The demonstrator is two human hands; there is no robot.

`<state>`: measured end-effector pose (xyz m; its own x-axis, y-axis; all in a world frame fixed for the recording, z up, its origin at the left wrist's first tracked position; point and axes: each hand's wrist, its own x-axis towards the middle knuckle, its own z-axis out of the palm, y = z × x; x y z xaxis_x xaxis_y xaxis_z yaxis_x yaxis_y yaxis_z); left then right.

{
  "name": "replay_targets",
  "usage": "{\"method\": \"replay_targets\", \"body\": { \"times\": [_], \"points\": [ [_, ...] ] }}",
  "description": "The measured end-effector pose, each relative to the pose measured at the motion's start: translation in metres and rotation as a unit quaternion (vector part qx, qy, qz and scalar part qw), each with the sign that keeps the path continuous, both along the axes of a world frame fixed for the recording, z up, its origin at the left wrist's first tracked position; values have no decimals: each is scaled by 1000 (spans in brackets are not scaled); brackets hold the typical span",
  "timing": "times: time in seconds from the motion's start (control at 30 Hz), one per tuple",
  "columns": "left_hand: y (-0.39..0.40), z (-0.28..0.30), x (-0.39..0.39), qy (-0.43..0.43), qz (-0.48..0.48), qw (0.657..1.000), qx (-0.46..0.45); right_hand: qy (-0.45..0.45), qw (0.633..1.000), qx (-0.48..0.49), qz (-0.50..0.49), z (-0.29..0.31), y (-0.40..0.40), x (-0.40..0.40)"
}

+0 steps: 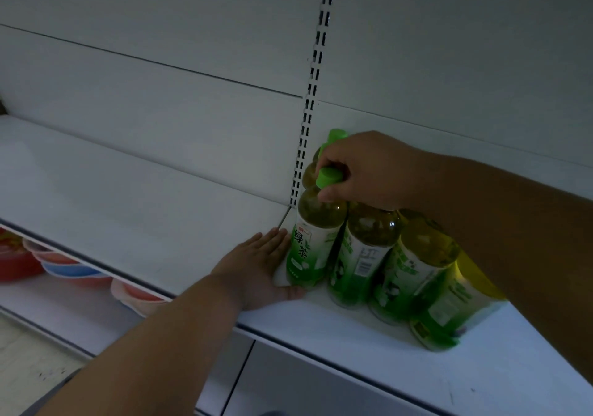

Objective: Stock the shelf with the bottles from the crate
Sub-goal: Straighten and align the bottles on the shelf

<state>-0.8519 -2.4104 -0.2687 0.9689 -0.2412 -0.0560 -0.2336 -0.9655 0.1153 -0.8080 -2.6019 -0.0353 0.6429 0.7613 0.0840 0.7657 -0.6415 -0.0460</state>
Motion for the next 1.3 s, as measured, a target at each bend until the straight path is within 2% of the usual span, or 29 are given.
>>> {"method": "replay_targets", "body": {
  "times": [0.3, 0.43, 0.5, 0.57, 0.6, 0.77, 1.3],
  "points": [
    [1, -2, 2, 3, -5, 1000, -2, -30, 999, 37, -4, -6, 6, 0],
    [1, 0, 1, 4, -6, 1000, 0, -9, 1000, 12, -26, -1, 7, 3],
    [1, 0, 1, 0, -6, 1000, -2, 16, 996, 67, -64, 5, 4, 11],
    [1, 0, 0, -3, -8, 1000, 0, 3, 985, 136, -102, 7, 0, 25],
    [0, 0, 0, -3, -9, 1000, 3, -9, 983, 142, -114, 4, -2, 32],
    [1, 1, -1, -5, -7, 1000, 0, -2, 995, 32, -92, -7, 6, 43],
    [1, -3, -1, -15, -2, 1000, -11, -44, 995, 39, -79, -6, 7, 46]
  ]
}}
